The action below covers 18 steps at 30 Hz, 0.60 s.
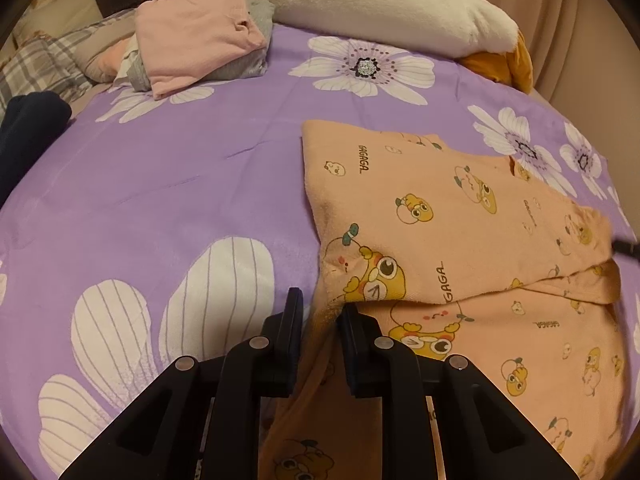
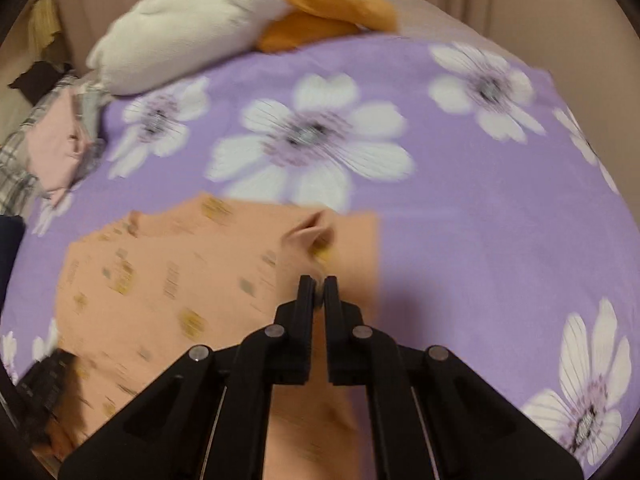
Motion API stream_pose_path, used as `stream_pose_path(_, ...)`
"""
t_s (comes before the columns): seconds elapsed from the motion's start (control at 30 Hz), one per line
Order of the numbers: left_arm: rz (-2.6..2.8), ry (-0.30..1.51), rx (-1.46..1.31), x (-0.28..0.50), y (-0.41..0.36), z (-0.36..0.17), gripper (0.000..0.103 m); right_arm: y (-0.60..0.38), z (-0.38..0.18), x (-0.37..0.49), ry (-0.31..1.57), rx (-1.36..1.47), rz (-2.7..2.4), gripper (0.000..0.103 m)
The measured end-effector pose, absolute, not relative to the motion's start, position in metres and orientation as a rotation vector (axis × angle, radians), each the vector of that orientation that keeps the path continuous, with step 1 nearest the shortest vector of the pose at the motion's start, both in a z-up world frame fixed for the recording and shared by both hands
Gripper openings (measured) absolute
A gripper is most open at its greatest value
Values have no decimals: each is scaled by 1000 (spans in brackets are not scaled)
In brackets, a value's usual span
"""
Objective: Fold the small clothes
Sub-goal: 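Grasp the sleepsuit's leg end with the right gripper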
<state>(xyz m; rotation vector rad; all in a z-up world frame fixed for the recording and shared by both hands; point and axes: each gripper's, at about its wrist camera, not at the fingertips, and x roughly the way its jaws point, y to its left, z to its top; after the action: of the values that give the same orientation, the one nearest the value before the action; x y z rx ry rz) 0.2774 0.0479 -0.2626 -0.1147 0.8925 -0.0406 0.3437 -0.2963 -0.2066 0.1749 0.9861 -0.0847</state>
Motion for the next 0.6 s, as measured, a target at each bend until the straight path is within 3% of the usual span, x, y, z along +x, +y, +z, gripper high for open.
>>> stream_pose_path(0.2, -44, 895, -128, 278, 50, -263, 21, -322, -232, 321, 1101, 250, -155, 8)
stream_pose_path(0.33, -30, 892, -95, 278, 46, -262, 21, -306, -202, 324, 979, 190, -132, 12)
stream_pose_path(0.4, -33, 893, -103, 278, 47, -263, 21, -297, -195, 329, 936, 186, -119, 40)
stream_pose_path(0.43, -37, 894, -111, 278, 47, -263, 21, -293, -198, 334, 933, 188, -96, 42)
stream_pose_path(0.47, -42, 895, -121, 279, 48, -263, 21, -287, -206, 341, 957, 172, -68, 36)
stream_pose_path(0.53, -46, 897, -130, 279, 50, -263, 21, -280, -236, 351, 1071, 133, -90, 35)
stream_pose_path(0.6, -44, 897, -125, 279, 50, -263, 21, -277, -247, 344, 1030, 128, -104, 35)
